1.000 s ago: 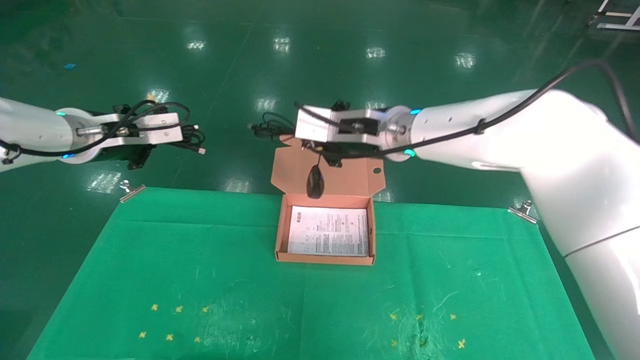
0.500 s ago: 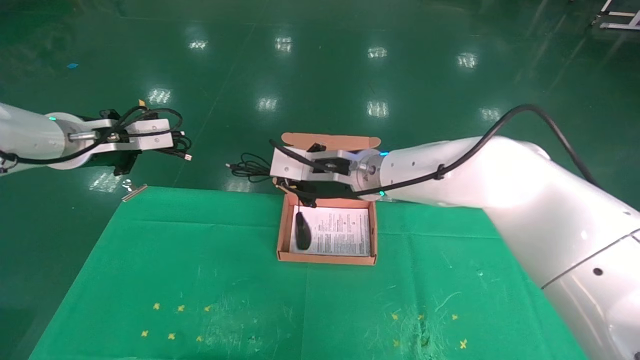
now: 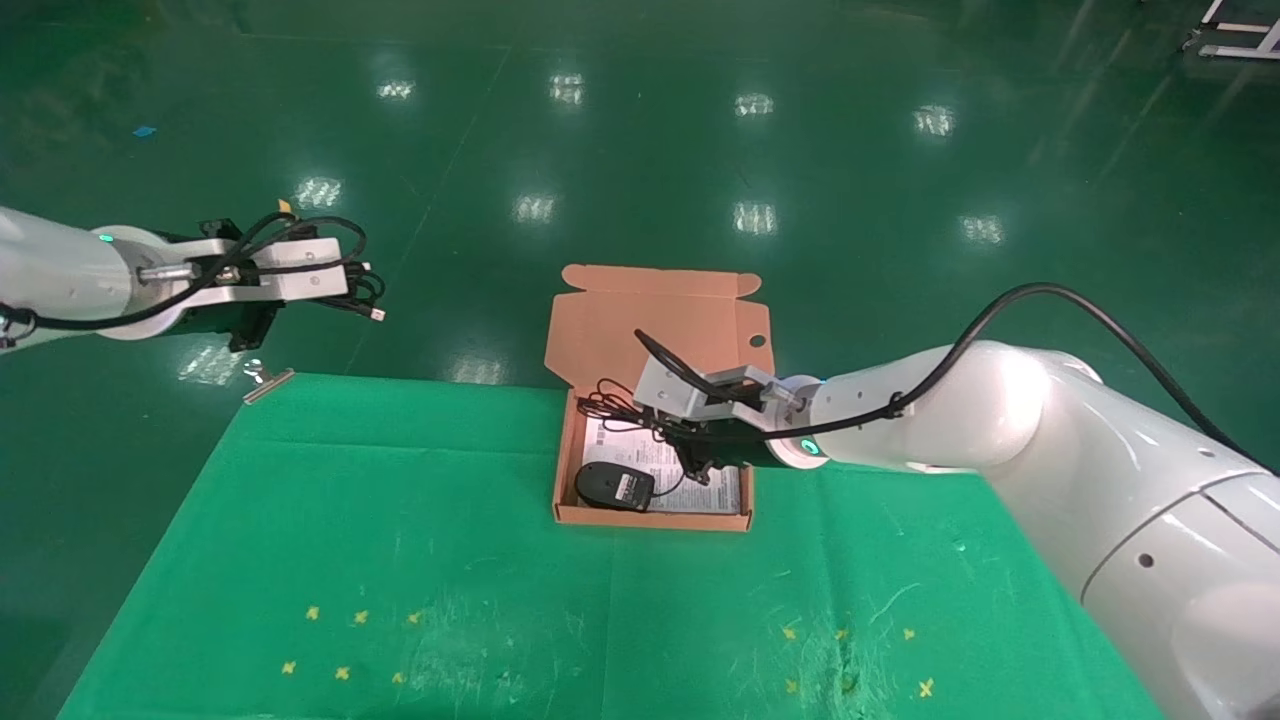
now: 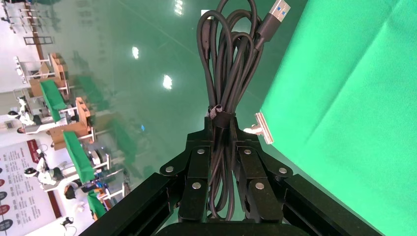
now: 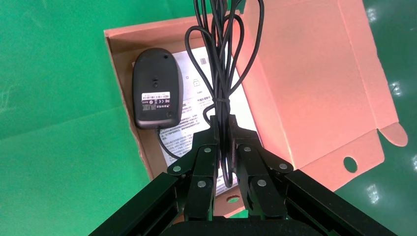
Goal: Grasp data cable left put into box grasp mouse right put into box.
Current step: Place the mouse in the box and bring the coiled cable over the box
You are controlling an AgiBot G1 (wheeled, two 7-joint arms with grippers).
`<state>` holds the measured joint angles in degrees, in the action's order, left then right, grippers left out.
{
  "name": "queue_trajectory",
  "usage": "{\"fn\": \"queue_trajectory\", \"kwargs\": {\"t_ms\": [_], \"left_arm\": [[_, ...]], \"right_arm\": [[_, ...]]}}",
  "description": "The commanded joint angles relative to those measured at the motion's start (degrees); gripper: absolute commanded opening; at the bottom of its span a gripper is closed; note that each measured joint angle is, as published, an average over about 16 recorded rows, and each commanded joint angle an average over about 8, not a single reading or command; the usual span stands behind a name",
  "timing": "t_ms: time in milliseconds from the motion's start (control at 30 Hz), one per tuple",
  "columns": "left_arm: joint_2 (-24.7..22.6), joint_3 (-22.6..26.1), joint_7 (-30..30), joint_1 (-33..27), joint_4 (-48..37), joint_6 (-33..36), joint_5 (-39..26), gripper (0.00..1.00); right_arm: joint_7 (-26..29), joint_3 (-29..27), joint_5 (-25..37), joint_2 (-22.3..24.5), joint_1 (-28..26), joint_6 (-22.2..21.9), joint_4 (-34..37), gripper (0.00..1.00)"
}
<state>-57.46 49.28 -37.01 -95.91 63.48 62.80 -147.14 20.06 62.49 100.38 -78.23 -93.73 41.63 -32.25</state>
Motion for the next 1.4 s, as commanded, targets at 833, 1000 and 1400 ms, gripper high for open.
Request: {"fn": "queue_trajectory", "kwargs": {"t_ms": [833, 1000, 1400], "left_arm": [[-9.9, 0.6, 6.9, 3.6, -10.9, -12.3, 7.9, 0.0], [-14.7, 0.4, 11.8, 4.7, -18.9, -19.2, 12.0, 0.0], [-20.8, 2.9, 25.1, 7.7, -28.3, -29.6, 28.3, 0.0]], "right_arm": [[3.6, 4.2, -0.4, 6.6, -0.1, -0.1, -3.7, 1.0], [4.9, 4.3, 0.9, 9.8, -1.1, -0.5, -3.9, 1.0], [7.7, 4.9, 5.2, 17.0, -4.8, 0.0, -6.2, 1.0]]}}
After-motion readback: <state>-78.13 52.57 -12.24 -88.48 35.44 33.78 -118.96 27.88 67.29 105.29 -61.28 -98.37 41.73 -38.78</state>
